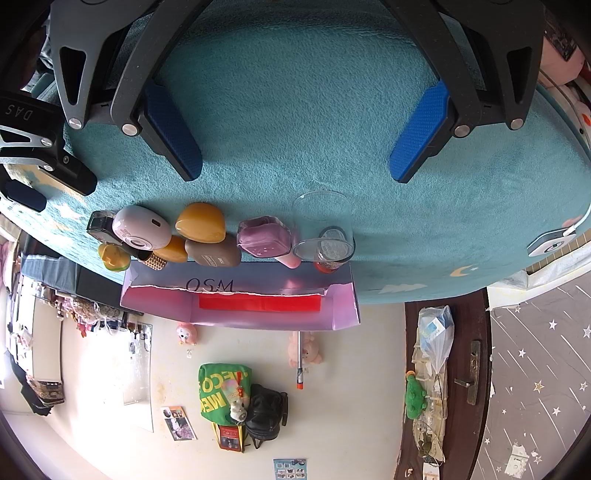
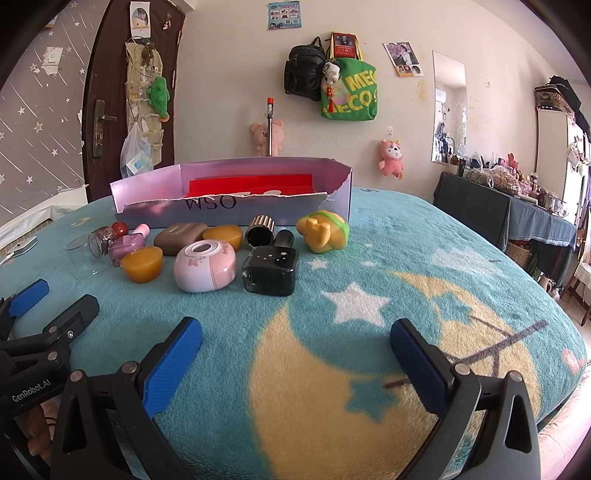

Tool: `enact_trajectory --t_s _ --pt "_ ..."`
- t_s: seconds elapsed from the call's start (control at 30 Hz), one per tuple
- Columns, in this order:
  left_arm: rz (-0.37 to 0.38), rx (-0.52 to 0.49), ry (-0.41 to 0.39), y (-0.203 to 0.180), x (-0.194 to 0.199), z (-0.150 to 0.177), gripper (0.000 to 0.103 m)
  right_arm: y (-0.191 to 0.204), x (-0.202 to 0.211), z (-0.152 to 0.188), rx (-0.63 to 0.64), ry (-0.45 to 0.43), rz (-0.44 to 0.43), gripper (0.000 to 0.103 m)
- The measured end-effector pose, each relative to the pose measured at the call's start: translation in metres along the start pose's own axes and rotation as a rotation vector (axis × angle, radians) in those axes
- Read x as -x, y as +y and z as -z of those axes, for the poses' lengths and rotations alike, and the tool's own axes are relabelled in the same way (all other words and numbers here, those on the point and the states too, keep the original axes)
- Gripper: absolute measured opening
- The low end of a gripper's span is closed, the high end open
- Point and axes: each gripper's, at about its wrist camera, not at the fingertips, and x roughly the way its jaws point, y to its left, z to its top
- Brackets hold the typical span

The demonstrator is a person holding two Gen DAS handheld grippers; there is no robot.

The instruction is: Organize rigid objects

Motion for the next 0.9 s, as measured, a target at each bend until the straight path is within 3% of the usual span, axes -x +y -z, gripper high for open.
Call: enact_trajectory --t_s 0.9 --pt "0.0 0.0 0.002 0.0 0.0 0.0 0.103 -0.0014 0.0013 0.0025 0.001 0.0 0.0 0.103"
